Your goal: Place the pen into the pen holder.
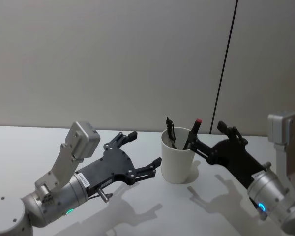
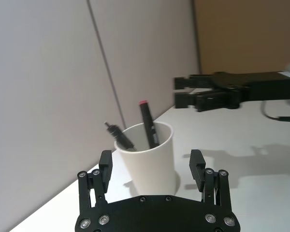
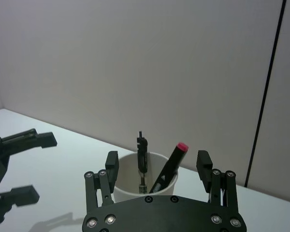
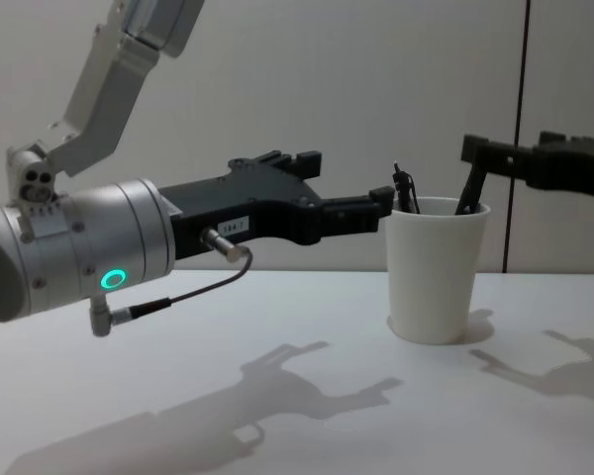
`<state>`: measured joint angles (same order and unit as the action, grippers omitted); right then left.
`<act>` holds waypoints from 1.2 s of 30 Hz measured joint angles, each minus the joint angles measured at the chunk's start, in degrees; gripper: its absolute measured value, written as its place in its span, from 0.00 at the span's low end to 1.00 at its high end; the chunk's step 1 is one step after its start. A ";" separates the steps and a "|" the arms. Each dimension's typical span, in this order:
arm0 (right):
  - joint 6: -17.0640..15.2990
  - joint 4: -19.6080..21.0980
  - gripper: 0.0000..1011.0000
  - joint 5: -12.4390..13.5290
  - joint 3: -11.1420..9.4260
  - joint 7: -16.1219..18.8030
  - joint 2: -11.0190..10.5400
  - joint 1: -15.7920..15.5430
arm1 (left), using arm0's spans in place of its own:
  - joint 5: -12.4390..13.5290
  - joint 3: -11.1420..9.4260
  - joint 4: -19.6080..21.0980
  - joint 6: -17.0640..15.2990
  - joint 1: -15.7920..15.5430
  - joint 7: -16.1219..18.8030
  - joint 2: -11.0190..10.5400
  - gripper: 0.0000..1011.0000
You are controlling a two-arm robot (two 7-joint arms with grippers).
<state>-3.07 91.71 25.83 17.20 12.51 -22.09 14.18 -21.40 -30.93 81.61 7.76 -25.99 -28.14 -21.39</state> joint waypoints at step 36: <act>1.15 9.51 0.99 -9.35 -4.30 -8.69 2.78 -14.99 | 9.34 4.68 10.96 -8.07 11.71 25.95 -0.49 0.99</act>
<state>-1.91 101.22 16.47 12.90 3.82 -19.31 -0.81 -12.06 -26.25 92.57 -0.31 -14.28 -2.19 -21.88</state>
